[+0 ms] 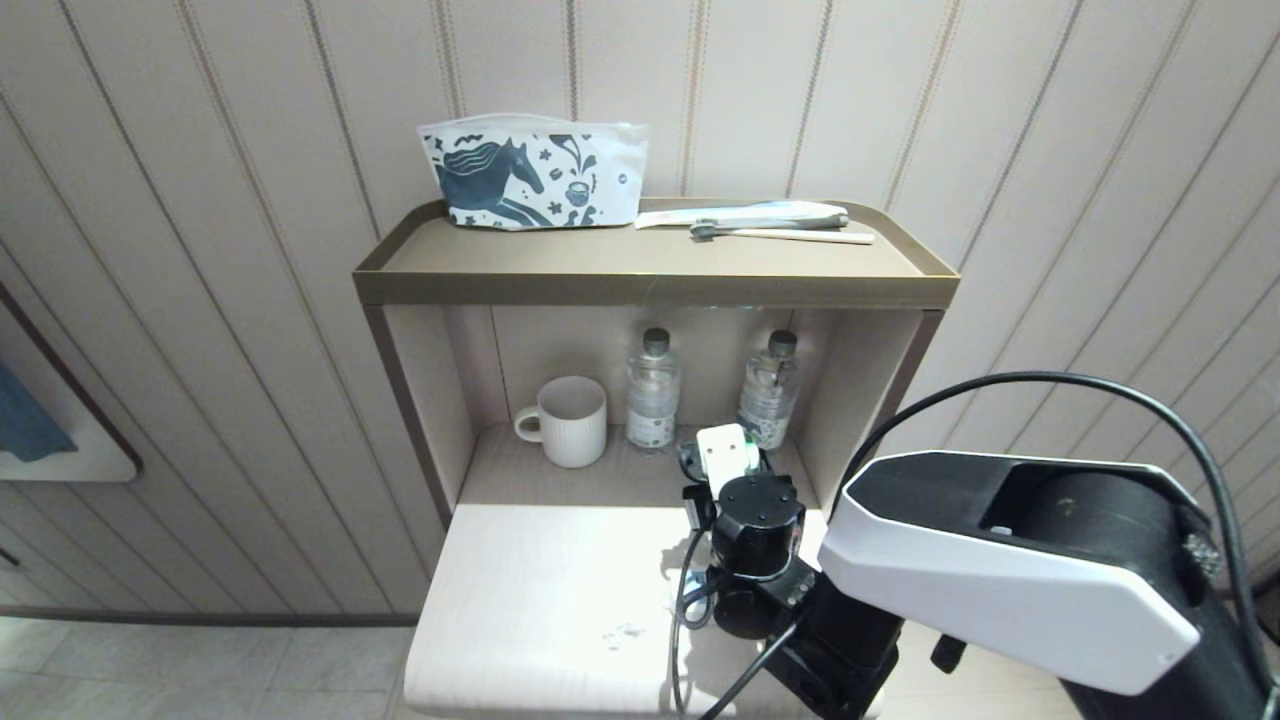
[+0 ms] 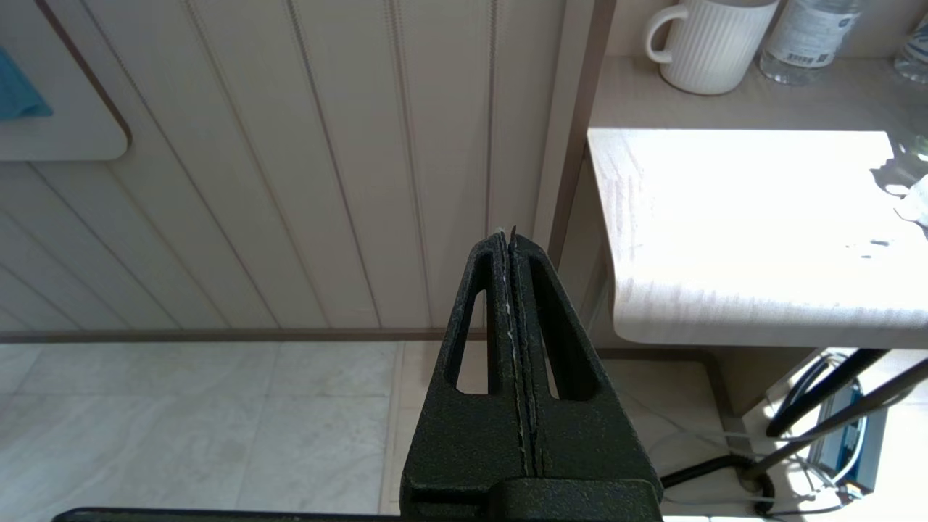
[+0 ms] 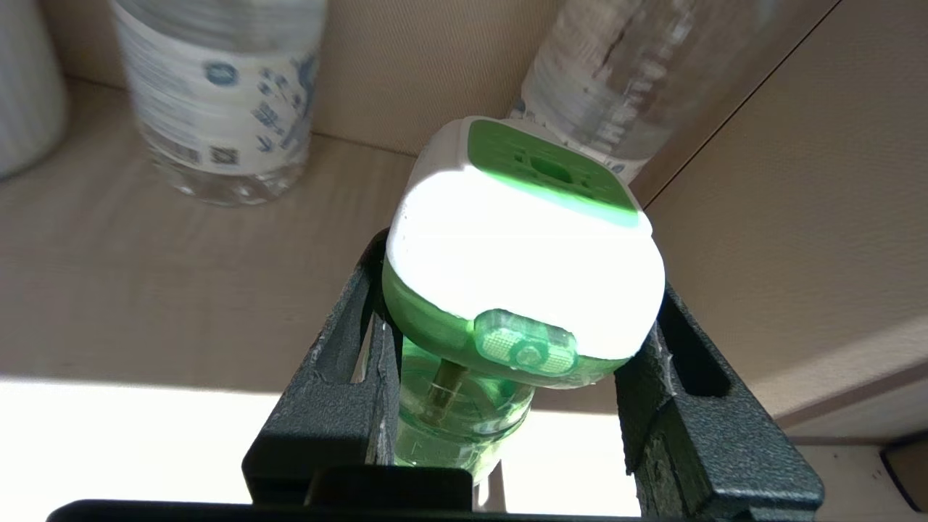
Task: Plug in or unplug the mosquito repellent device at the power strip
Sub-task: Place the mosquito repellent liquid on the table
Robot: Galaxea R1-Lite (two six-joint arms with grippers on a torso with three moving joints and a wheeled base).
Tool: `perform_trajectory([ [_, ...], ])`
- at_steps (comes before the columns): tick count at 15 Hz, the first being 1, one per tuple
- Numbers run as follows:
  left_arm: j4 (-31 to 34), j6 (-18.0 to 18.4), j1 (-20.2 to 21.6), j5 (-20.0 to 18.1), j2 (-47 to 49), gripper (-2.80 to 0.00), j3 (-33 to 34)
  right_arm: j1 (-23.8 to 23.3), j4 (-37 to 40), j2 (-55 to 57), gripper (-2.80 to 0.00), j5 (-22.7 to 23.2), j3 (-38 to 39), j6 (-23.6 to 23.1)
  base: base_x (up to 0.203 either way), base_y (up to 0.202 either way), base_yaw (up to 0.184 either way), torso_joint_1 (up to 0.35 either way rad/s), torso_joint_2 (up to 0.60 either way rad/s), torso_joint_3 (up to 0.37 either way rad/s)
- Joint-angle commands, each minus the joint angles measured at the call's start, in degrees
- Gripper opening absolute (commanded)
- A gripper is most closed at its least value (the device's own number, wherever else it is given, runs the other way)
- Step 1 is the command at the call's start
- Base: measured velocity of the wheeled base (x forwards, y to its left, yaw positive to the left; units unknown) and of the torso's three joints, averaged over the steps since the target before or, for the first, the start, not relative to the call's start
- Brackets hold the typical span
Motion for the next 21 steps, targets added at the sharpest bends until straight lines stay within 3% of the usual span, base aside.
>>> perform_trajectory([
  [1,0.09,0.02,0.01,0.0,-0.02,-2.8,0.0,1.13,-2.68,-3.4,-2.8,-0.17,2.34,-0.14,0.0,0.0,0.0,0.0,0.0,0.0],
  [11,0.0,0.02,0.01,0.0,-0.02,-2.8,0.0,1.22,-2.71,-7.35,-2.8,0.36,5.32,-0.23,0.0,0.0,0.0,-0.007,0.01,0.008],
  [21,0.09,0.02,0.01,0.0,0.06,-2.8,0.0,1.66,-2.72,-10.17,-2.8,0.09,6.12,-0.32,0.0,0.0,0.0,-0.177,0.4,0.213],
])
